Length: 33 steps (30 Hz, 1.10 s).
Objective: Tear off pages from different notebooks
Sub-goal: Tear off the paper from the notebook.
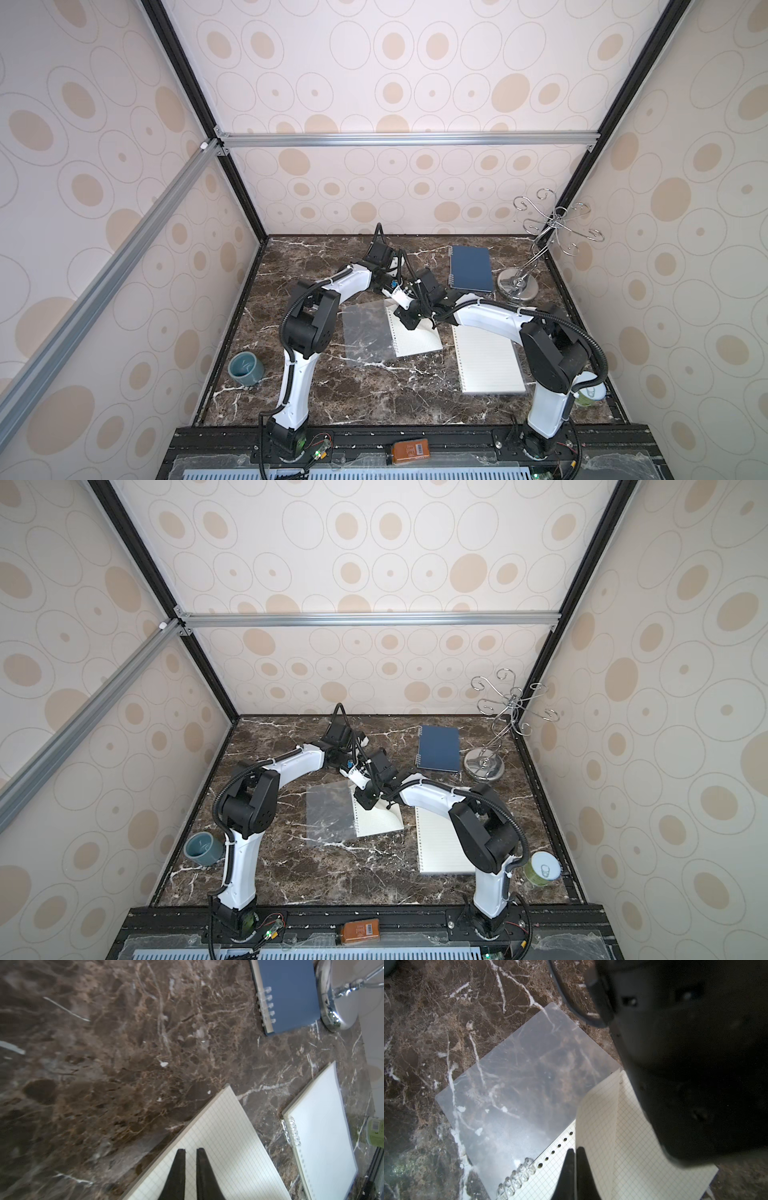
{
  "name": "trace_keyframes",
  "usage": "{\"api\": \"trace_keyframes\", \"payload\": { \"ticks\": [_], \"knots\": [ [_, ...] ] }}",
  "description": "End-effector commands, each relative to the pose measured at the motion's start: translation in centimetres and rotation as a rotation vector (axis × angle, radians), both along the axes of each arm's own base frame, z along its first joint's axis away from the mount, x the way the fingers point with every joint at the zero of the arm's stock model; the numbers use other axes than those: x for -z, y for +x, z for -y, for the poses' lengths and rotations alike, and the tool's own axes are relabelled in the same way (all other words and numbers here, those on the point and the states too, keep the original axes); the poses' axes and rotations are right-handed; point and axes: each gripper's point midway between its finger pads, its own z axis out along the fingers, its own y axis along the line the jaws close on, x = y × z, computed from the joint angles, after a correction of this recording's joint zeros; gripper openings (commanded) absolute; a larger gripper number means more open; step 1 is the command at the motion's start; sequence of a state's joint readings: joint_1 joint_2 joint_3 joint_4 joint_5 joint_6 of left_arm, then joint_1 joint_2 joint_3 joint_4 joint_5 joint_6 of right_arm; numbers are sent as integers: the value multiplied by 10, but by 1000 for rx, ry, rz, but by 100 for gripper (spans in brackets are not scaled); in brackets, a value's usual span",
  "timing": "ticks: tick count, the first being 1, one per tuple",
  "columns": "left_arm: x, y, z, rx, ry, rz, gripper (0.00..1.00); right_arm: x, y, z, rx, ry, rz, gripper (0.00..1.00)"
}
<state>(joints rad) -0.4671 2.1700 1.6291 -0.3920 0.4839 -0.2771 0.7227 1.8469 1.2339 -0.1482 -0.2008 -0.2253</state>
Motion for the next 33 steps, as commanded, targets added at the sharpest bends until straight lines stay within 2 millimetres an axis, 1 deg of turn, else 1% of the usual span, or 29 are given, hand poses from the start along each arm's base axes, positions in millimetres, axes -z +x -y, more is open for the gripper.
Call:
{"api": "trace_keyframes", "payload": {
  "ticks": [1, 8, 10, 12, 18, 22, 25, 33],
  "knots": [
    [6, -10, 5, 85, 38, -2, 13, -10, -1, -3, -31, -1, 71, 0],
    [37, -12, 5, 104, 92, -65, 13, -8, -5, -5, -32, -1, 107, 0],
    [49, -13, 4, 102, 106, -99, 12, -6, -5, -4, -26, -9, 113, 0],
    [61, -11, -3, 76, 157, -114, 12, -5, -5, -3, -25, -21, 120, 0],
    [87, -18, -14, 60, 230, -177, 10, -1, -16, -6, -70, -34, 149, 0],
    [97, -22, -20, 55, 264, -198, 8, 5, -21, -8, -104, -49, 156, 0],
    [100, -22, -25, 52, 289, -203, 7, 10, -26, -8, -125, -53, 149, 0],
    [108, -21, -27, 59, 307, -201, 4, 18, -37, -10, -191, -58, 151, 0]
  ]
}}
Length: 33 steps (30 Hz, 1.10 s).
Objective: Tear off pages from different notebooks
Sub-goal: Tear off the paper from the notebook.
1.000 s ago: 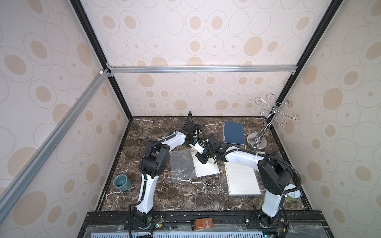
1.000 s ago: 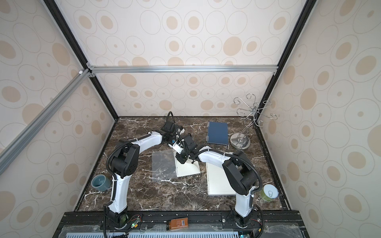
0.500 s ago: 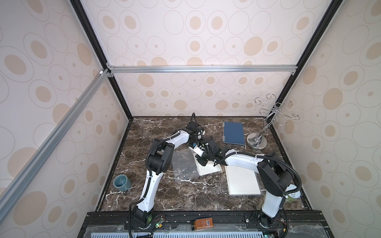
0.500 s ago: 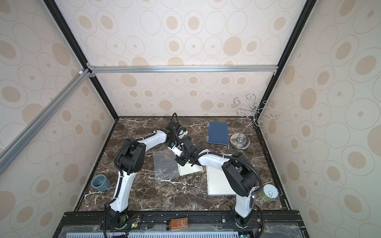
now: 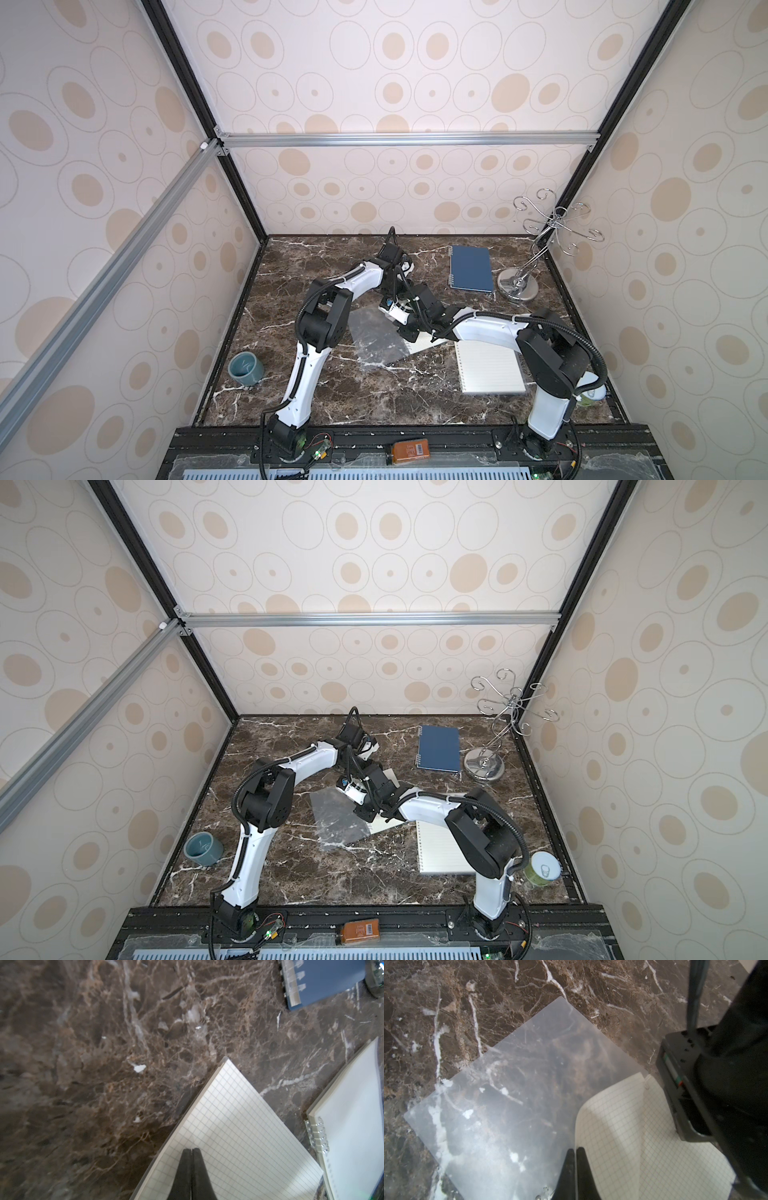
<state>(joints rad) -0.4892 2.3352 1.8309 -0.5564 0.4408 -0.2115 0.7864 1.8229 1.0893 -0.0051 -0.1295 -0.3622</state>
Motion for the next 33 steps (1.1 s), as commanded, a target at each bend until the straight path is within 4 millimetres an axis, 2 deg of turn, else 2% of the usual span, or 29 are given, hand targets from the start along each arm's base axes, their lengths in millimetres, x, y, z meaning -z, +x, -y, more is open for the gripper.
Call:
{"api": "trace_keyframes", "payload": {
  "ticks": [1, 20, 33],
  "knots": [
    [74, -27, -36, 1, 208, -134, 4, -5, -15, -8, -87, 10, 17, 0],
    [85, -27, -44, 2, 250, -134, 1, 6, -66, -27, -268, 9, -27, 0],
    [91, -25, -49, -8, 265, -135, 0, 8, -118, -34, -320, 9, -52, 0]
  ]
}}
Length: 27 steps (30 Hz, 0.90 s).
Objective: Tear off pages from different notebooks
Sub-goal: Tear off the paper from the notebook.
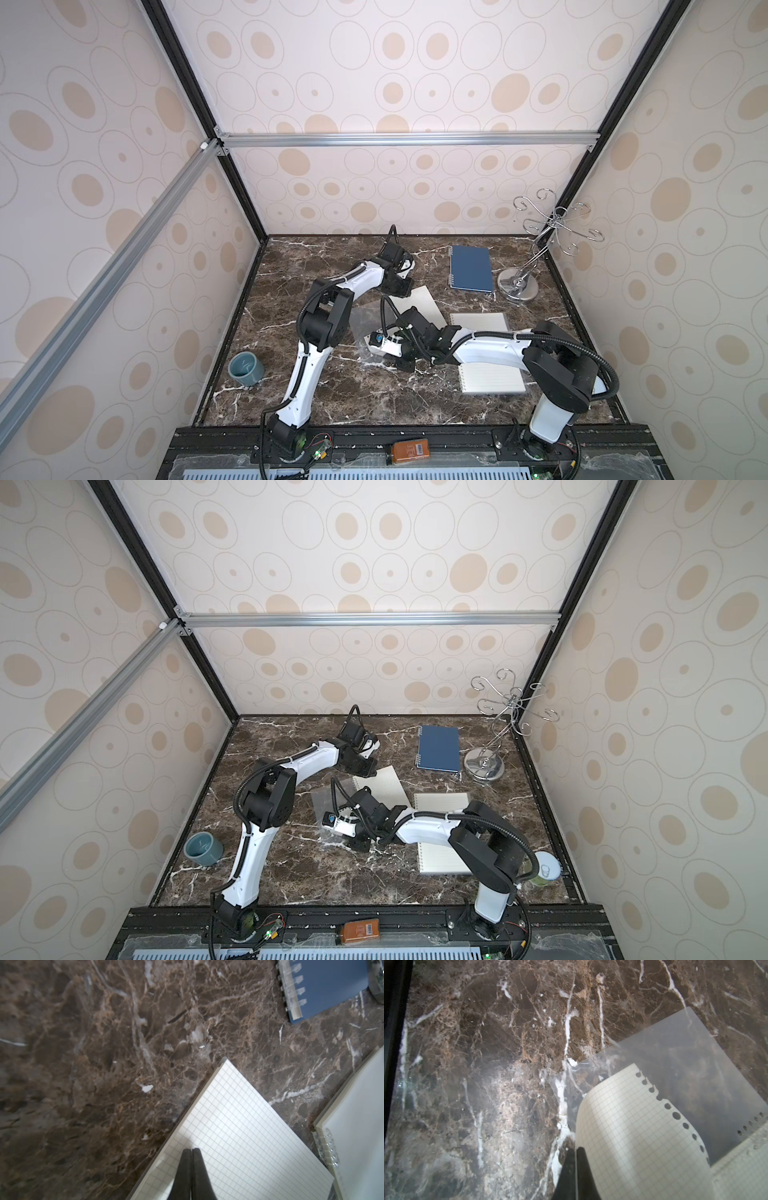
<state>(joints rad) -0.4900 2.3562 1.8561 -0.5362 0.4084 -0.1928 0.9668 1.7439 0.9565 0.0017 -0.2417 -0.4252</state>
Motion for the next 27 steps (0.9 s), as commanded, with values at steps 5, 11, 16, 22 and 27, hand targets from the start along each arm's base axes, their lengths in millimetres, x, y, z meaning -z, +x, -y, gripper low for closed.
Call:
{"api": "trace_keyframes", "payload": {
  "ticks": [5, 11, 16, 22, 27],
  "knots": [
    [91, -35, -53, -29, 254, -183, 0, -8, -32, -7, -41, 25, -20, 0],
    [96, -35, -58, -44, 263, -190, 0, -15, -57, -13, -65, 55, -50, 0],
    [102, -34, -62, -58, 275, -199, 0, -12, -73, -12, -65, 50, -77, 0],
    [106, -33, -66, -71, 278, -205, 0, -13, -90, -9, -67, 65, -118, 0],
    [108, -31, -70, -83, 277, -210, 0, -25, -106, -10, -88, 97, -149, 0]
  ]
}}
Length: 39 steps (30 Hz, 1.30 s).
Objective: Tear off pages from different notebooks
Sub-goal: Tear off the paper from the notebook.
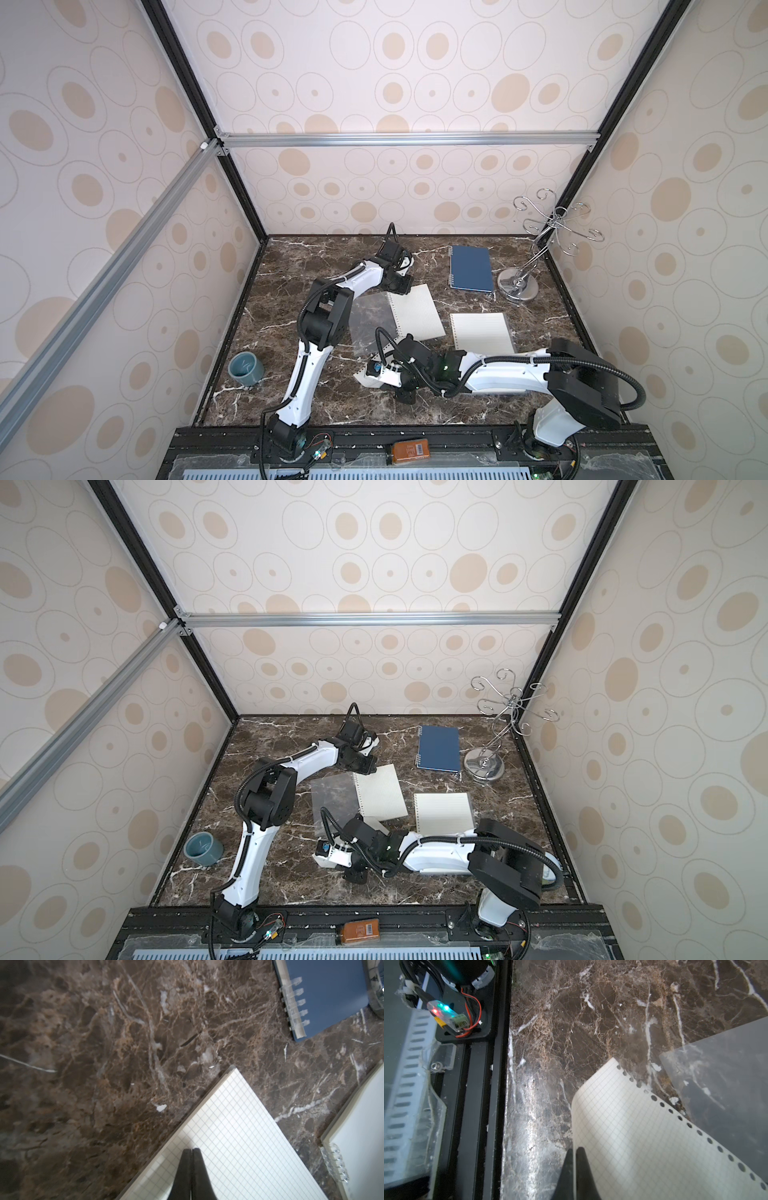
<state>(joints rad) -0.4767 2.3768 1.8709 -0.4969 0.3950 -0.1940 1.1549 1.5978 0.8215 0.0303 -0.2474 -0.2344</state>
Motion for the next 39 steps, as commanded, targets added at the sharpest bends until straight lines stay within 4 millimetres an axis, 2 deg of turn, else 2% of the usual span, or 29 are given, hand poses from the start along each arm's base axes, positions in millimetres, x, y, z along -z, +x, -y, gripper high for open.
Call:
{"api": "trace_keyframes", "payload": {
  "ticks": [1, 7, 10, 16, 21, 23, 26, 28, 32, 35, 39],
  "knots": [
    [105, -45, -68, -71, 278, -248, 0, -15, -21, -4, -40, 47, -38, 0],
    [104, -37, -70, -78, 271, -243, 0, -36, -29, -2, -47, 93, -38, 0],
    [102, -30, -70, -79, 265, -230, 0, -51, -19, -4, -17, 107, 17, 0],
    [94, 0, -63, -85, 231, -198, 0, -108, 6, -14, 30, 198, 124, 0],
    [89, 27, -57, -86, 201, -166, 0, -131, 43, -6, 171, 219, 134, 0],
    [80, 42, -55, -86, 186, -137, 0, -140, 47, -5, 189, 247, 118, 0],
    [53, 65, -52, -94, 152, -69, 0, -150, 49, -6, 203, 279, 94, 0],
    [22, 81, -51, -107, 123, -8, 0, -151, 49, -6, 214, 285, 70, 0],
    [-62, 103, -62, -163, 56, 123, 8, -153, 47, -7, 237, 308, -1, 0],
    [-119, 107, -84, -239, 57, 209, 15, -158, 38, -10, 216, 351, -59, 0],
    [-172, 103, -128, -374, 84, 274, 16, -172, 33, -12, 214, 400, -95, 0]
  ]
}}
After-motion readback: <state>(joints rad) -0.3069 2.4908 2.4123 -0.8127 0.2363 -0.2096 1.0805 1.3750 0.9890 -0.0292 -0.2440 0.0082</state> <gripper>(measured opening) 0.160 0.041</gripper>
